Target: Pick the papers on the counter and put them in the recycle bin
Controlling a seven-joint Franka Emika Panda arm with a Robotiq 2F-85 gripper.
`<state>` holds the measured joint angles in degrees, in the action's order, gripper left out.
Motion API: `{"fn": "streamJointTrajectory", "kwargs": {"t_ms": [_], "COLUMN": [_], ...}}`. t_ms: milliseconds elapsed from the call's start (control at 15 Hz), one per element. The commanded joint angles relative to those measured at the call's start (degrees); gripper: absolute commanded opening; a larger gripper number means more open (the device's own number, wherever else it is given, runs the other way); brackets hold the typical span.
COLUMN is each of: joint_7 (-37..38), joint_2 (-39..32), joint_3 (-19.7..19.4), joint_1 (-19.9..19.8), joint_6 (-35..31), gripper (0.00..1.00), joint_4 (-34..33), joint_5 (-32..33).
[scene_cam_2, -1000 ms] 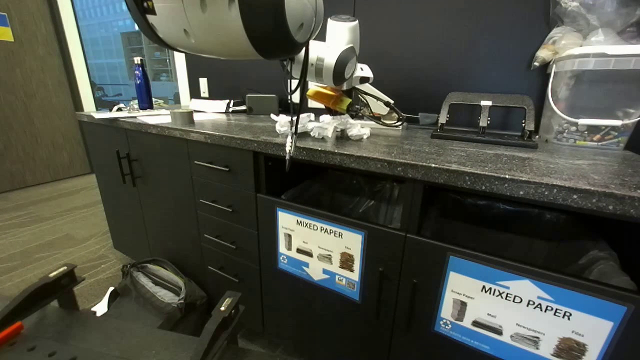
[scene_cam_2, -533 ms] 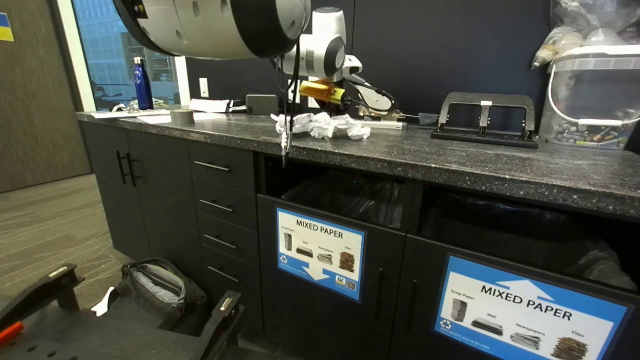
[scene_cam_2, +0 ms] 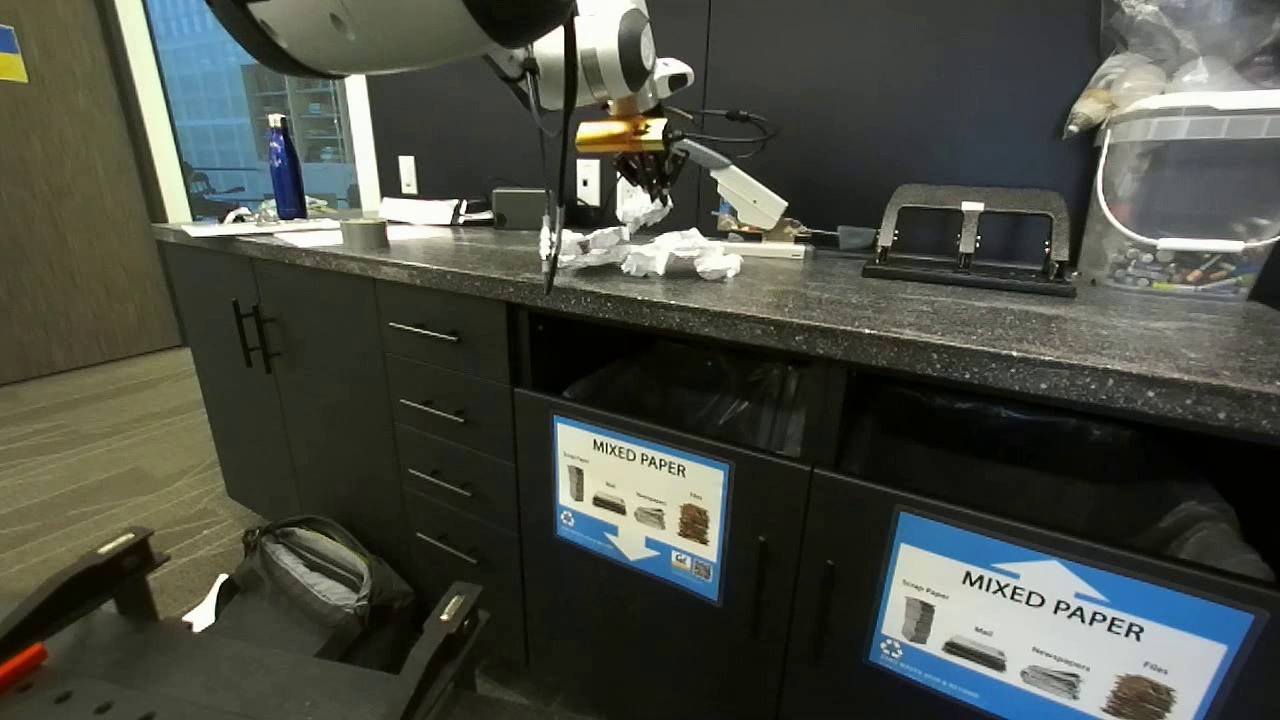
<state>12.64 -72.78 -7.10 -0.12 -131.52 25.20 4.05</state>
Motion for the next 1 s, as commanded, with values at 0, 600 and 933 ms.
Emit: {"fn": "streamJointTrajectory", "kwargs": {"t_ms": [0, 600, 933], "joint_7": [4.7, 4.1, 4.7], "joint_2": [4.5, 9.7, 14.3], "joint_3": [-5.1, -6.6, -8.0], "joint_1": [2.6, 4.5, 4.3], "joint_6": [8.0, 29.6, 41.0], "gripper": [0.13, 0.14, 0.14], "joint_4": [1.8, 0.0, 1.3], "joint_5": [4.8, 9.3, 11.8]}}
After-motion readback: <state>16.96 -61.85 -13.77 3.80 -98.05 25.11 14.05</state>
